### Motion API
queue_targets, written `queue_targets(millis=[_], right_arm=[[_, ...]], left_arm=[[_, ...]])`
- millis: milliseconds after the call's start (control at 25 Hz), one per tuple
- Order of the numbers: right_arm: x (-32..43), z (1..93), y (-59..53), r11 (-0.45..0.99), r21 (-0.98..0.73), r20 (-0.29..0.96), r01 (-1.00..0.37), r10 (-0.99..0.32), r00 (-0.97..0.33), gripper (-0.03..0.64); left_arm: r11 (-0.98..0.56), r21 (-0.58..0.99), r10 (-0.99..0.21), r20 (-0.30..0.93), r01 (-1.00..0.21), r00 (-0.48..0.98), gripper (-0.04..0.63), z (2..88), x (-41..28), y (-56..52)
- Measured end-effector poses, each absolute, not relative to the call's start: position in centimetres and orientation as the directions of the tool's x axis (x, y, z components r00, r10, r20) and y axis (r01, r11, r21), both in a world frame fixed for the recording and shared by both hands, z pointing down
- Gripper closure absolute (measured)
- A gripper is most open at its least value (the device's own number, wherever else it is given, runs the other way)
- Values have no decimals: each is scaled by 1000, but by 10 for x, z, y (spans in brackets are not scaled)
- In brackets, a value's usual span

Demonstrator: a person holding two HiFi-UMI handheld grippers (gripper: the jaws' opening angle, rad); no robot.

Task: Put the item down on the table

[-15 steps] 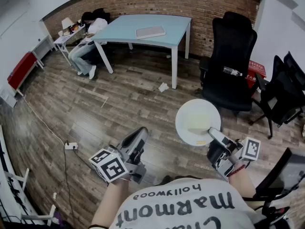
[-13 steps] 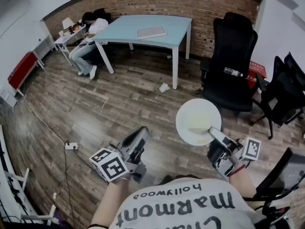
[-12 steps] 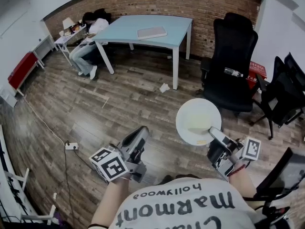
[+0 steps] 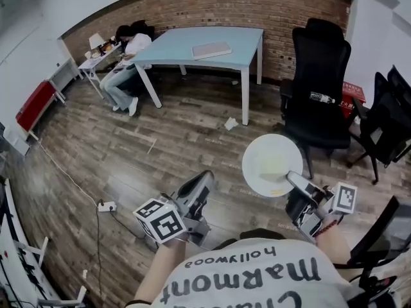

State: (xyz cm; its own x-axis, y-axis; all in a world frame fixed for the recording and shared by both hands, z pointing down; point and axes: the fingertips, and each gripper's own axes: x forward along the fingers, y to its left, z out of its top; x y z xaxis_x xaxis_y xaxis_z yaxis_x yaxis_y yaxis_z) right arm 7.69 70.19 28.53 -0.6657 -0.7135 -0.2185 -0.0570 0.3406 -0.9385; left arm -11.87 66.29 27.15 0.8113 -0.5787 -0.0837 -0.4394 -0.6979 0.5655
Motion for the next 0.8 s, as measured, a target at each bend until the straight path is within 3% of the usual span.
queue_targets(millis=[480,800], right_arm=[[55,305,673,288,-954,-154,-77,-698,-700,578],[37,335,612,280,-957,-129,-74,-640,-757,580]], left_arm=[[-717,547,-542,-46,-433,839,588,304,-121,656],[-640,569,-634,-11,-517,773,588,329,-159,596]])
